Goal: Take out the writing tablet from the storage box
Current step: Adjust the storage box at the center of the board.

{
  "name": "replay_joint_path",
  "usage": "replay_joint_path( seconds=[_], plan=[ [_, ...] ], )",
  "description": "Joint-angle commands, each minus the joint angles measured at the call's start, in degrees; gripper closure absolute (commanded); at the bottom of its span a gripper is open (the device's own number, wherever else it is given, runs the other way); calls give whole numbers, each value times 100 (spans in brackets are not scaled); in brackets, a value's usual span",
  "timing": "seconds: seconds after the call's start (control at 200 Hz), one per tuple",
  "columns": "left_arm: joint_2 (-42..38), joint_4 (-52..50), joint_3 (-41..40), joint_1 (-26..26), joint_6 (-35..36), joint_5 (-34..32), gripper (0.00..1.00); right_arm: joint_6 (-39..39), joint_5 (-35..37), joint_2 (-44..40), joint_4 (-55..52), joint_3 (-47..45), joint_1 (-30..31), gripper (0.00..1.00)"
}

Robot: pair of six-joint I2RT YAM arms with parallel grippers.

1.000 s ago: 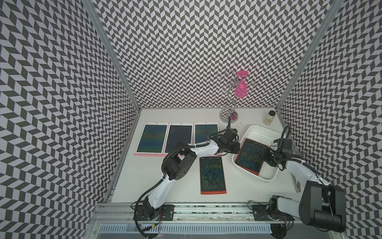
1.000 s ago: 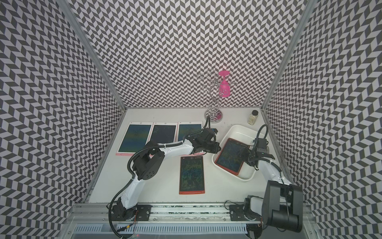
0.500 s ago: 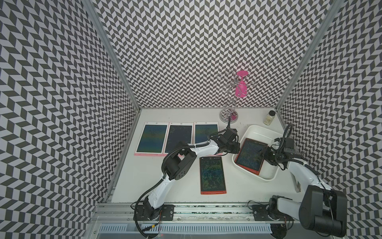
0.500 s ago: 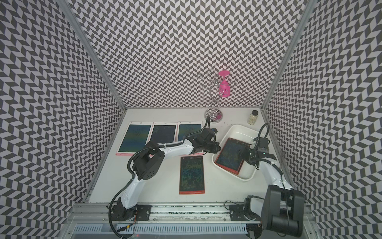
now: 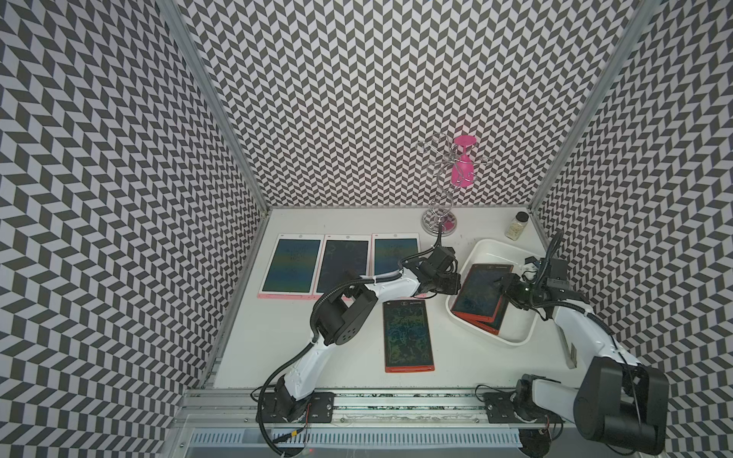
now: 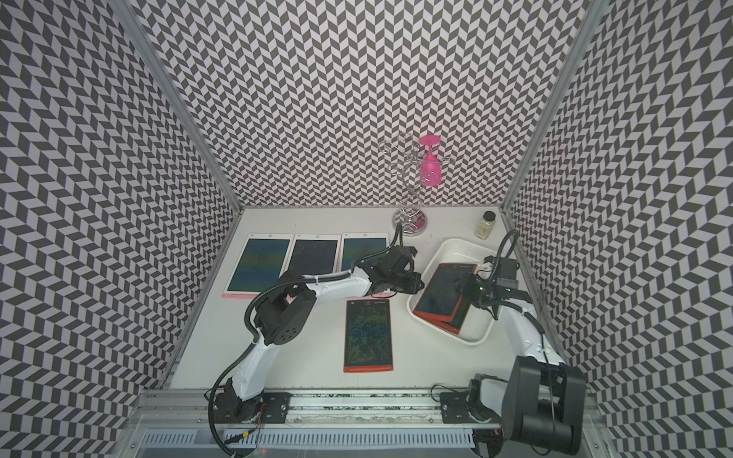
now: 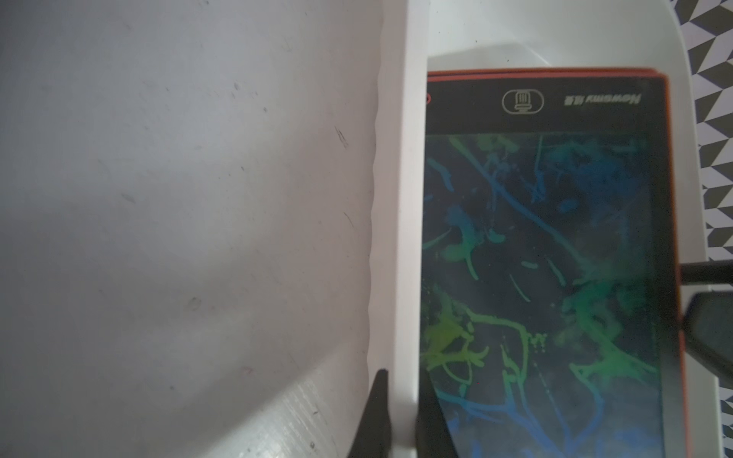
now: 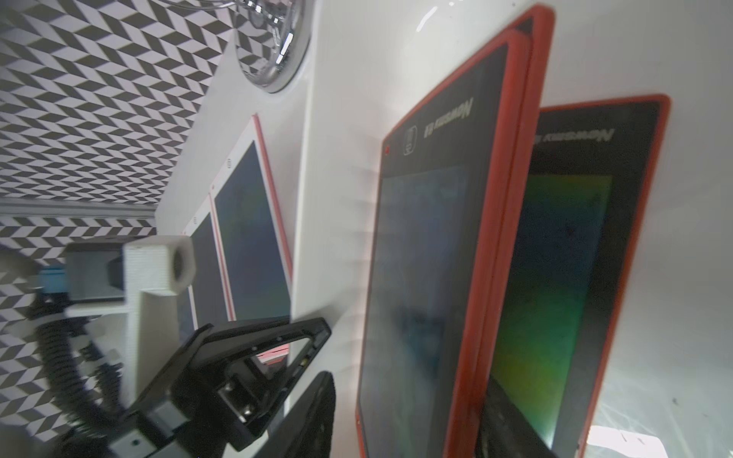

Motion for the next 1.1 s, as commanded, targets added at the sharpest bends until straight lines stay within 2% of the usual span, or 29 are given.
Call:
replay_joint_path(
  seconds=[0.0, 0.285, 0.491, 0.756, 0.966, 1.096],
  plan=[
    [-190, 244, -50, -176, -120, 436, 99, -13, -341, -20, 203, 150, 55, 46],
    [-196, 287, -51, -173, -143, 516, 99, -83, -155, 200, 213, 119, 60, 49],
    [-171, 301, -33, -173, -162, 535, 99, -330, 900, 233, -287, 193, 55, 44],
    [-167, 286, -47, -168, -154, 557, 99, -169, 1461, 373, -89, -42, 46, 42],
    [-211, 313, -97, -158, -146, 592, 99, 14, 2304, 543, 112, 29, 51, 41],
    [-226, 353, -136, -135, -152, 650, 99, 92, 2346, 753, 427, 119, 46, 41]
  ],
)
